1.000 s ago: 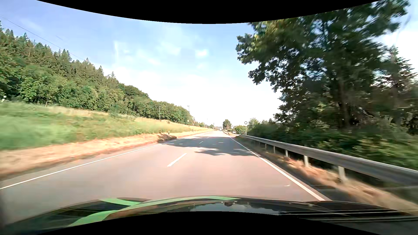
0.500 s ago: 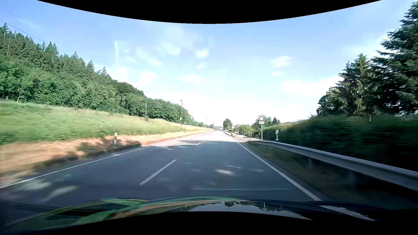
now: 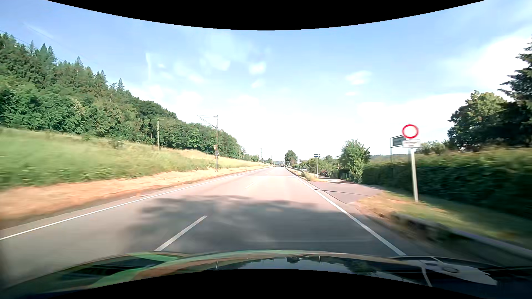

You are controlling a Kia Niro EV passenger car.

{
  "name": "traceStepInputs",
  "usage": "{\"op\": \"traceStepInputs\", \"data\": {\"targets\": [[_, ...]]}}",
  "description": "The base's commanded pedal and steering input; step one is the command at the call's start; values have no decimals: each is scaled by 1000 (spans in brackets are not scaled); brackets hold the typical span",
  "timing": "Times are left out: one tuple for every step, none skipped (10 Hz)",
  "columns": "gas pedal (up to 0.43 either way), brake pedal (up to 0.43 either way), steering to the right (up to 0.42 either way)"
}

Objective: Follow the waypoints while adhering to traffic rules and regulations

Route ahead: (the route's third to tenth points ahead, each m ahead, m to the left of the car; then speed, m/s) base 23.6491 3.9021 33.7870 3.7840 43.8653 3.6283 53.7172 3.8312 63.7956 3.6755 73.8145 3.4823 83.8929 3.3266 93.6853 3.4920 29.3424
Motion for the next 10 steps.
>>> {"op": "traceStepInputs", "data": {"targets": [[390, 0, -2], [398, 0, -2], [398, 0, -3], [378, 0, -2], [350, 0, -2], [339, 0, -2], [331, 0, -2], [311, 0, -2], [311, 0, -2], [287, 0, -2]]}}
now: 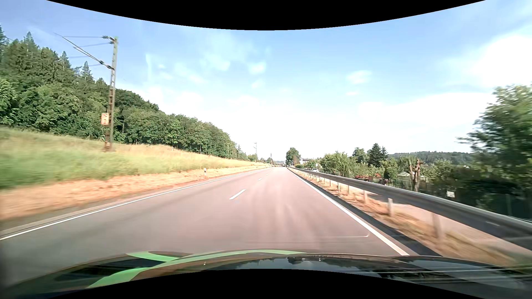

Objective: Follow the waypoints while adhering to traffic rules and regulations

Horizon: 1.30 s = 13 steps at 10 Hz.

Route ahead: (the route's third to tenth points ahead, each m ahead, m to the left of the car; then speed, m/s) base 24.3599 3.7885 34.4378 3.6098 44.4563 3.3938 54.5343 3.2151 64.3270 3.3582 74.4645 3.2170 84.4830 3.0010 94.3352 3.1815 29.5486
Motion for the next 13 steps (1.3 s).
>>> {"op": "traceStepInputs", "data": {"targets": [[280, 0, -2], [280, 0, -1], [280, 0, -1], [280, 0, -1], [280, 0, -1], [260, 0, -1], [220, 0, -1], [197, 0, -1], [197, 0, -1], [197, 0, -1], [197, 0, -1], [197, 0, -1], [197, 0, -1]]}}
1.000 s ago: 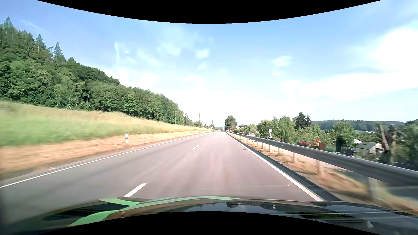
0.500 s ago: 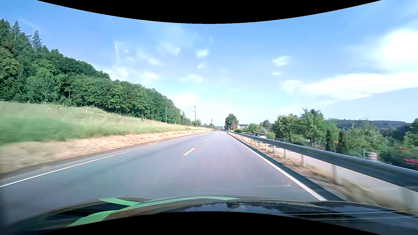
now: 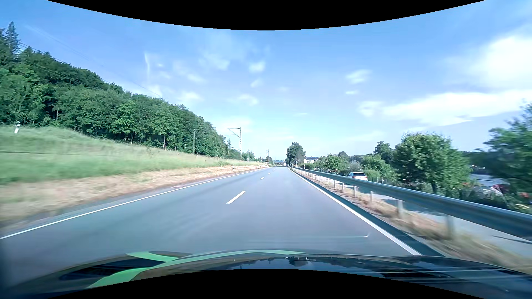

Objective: Follow the waypoints while adhering to traffic rules and regulations

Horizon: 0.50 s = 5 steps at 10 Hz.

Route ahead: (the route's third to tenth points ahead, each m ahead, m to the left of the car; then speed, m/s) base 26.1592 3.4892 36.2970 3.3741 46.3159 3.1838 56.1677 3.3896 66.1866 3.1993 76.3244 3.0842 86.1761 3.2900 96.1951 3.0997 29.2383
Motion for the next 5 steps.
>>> {"op": "traceStepInputs", "data": {"targets": [[189, 0, -1], [189, 0, -1], [189, 0, -1], [189, 0, 0], [189, 0, 0]]}}
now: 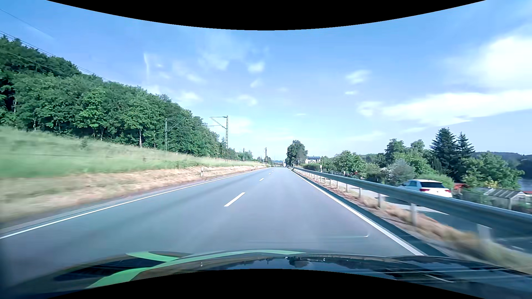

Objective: Follow the waypoints while adhering to traffic rules and regulations

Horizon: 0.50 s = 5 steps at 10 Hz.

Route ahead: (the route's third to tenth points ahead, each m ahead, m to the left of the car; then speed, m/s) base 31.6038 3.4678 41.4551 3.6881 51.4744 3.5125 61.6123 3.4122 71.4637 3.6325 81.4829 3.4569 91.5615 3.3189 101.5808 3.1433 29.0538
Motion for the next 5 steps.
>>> {"op": "traceStepInputs", "data": {"targets": [[189, 0, 0], [189, 0, 0], [189, 0, 0], [189, 0, 0], [169, 0, 0]]}}
